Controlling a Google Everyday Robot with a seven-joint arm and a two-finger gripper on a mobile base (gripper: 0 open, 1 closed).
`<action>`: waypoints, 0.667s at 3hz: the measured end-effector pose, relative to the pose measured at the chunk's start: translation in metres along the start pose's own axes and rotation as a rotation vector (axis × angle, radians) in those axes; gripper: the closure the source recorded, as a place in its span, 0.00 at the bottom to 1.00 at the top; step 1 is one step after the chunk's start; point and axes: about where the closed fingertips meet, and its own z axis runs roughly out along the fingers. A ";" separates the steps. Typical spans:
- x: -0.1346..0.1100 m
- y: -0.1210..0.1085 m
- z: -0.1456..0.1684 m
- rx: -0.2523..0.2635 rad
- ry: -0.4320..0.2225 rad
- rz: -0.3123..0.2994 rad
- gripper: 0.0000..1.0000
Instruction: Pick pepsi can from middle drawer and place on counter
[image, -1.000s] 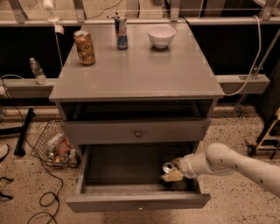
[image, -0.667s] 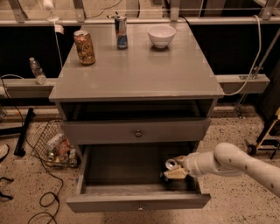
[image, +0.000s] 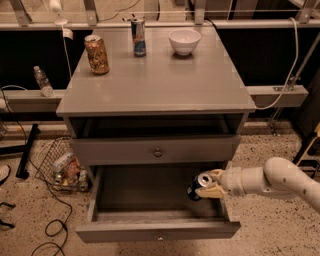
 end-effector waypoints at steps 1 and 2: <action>-0.030 0.007 -0.021 -0.057 -0.020 -0.096 1.00; -0.034 0.008 -0.022 -0.061 -0.013 -0.109 1.00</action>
Offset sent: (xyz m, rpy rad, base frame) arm 0.0010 -0.0011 0.0293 0.0034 -0.0511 0.0646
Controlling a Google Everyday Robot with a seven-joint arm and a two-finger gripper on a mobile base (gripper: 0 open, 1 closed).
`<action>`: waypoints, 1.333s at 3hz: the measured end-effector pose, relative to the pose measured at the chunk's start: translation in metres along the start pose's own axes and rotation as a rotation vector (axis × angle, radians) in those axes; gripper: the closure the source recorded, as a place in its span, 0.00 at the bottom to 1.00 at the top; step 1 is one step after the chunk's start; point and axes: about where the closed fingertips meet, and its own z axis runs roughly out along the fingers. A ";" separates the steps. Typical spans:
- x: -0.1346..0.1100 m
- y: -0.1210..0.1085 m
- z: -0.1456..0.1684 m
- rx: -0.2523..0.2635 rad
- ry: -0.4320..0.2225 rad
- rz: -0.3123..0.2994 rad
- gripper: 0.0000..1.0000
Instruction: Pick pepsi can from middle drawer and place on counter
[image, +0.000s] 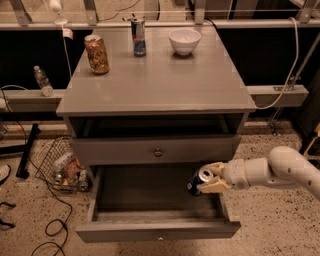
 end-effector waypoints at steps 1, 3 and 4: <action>-0.030 0.010 -0.010 -0.023 0.047 -0.081 1.00; -0.111 0.019 -0.047 -0.104 0.146 -0.255 1.00; -0.116 0.019 -0.050 -0.109 0.155 -0.260 1.00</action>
Offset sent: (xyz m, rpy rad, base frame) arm -0.0165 0.0225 0.1402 -0.2315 -0.1698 0.2477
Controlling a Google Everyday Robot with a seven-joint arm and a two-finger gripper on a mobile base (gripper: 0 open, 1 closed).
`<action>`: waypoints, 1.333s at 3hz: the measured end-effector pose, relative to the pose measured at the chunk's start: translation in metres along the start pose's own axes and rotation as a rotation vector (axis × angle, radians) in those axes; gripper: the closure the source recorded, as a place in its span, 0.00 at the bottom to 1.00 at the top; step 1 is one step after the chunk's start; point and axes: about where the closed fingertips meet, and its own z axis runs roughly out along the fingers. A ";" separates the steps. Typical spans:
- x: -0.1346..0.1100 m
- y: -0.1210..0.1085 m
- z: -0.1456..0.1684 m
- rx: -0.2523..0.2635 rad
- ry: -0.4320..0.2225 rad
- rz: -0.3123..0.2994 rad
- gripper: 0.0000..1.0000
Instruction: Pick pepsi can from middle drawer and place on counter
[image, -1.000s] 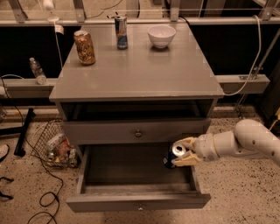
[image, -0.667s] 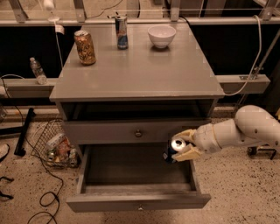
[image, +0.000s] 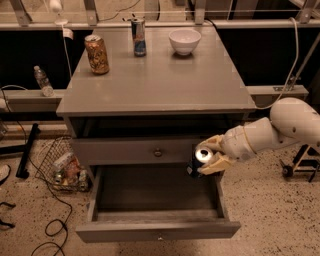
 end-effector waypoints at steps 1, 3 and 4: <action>-0.025 -0.006 -0.025 -0.003 0.030 -0.027 1.00; -0.095 -0.033 -0.092 0.007 0.136 -0.097 1.00; -0.116 -0.051 -0.117 0.001 0.167 -0.101 1.00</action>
Offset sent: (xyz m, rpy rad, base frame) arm 0.0206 -0.0122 0.1596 -0.1607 -0.0899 0.0422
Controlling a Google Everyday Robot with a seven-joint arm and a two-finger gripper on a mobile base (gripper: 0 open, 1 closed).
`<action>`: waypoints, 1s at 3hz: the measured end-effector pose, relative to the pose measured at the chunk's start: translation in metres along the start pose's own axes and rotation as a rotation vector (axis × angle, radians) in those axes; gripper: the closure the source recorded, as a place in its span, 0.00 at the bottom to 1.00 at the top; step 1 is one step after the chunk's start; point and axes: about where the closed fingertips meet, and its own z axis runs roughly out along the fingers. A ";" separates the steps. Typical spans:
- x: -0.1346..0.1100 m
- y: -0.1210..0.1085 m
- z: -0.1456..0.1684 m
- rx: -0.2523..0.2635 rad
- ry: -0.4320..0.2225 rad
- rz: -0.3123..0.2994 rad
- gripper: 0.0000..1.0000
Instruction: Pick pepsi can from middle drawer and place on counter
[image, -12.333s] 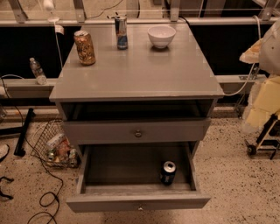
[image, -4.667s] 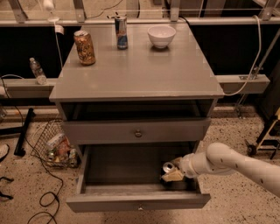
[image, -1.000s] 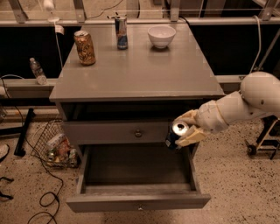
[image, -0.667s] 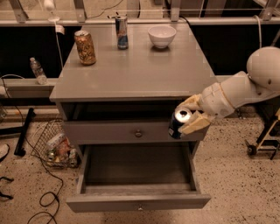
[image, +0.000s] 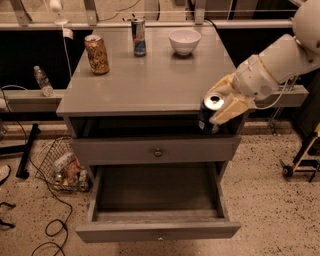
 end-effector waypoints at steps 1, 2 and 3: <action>-0.019 -0.020 -0.026 -0.001 0.034 -0.010 1.00; -0.038 -0.038 -0.043 -0.004 0.065 -0.019 1.00; -0.051 -0.058 -0.045 -0.001 0.073 -0.004 1.00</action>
Offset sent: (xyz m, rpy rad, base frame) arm 0.0384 0.0069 0.1023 -0.1167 -0.0023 0.0214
